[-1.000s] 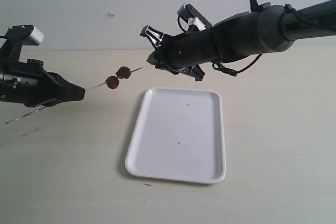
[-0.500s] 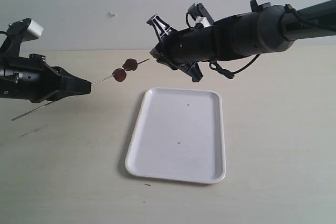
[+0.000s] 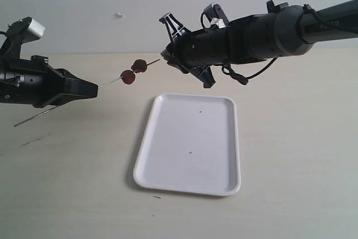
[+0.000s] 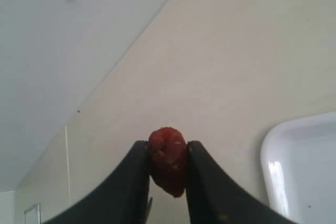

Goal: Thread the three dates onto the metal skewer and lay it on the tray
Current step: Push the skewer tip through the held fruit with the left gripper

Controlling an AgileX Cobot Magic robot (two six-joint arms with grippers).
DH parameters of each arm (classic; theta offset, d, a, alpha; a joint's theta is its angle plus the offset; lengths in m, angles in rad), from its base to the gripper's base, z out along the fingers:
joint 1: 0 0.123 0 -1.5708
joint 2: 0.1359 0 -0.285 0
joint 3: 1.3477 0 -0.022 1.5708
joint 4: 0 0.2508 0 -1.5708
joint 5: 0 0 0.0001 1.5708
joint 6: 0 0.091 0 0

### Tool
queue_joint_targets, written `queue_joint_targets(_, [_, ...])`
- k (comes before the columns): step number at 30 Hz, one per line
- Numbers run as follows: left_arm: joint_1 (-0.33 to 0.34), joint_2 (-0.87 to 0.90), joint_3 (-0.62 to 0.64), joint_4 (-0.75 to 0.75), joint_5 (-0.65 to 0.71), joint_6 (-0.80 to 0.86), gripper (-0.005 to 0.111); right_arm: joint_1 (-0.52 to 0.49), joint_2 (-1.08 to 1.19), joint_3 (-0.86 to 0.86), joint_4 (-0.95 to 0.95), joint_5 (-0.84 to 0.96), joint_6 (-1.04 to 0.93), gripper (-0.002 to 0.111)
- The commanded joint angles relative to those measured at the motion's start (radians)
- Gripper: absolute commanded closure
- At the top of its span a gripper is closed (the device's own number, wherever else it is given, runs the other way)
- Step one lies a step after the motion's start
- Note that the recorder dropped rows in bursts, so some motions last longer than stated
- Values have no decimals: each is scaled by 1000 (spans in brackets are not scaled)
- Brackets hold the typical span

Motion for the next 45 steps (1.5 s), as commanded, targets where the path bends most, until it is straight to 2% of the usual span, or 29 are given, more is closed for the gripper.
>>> queue_joint_targets(1, [1, -8, 5, -33, 11, 19, 107, -2, 0, -7, 3, 2, 11, 84])
queue_joint_targets(27, [1, 7, 5, -57, 26, 23, 107, -2, 0, -7, 3, -21, 131, 84])
queue_joint_targets(33, [1, 25, 5, -70, 82, 46, 107, -2, 0, -7, 3, -26, 131, 84])
queue_joint_targets(45, [-2, 25, 6, -66, 52, 31, 107, -2, 0, -7, 3, -28, 131, 84])
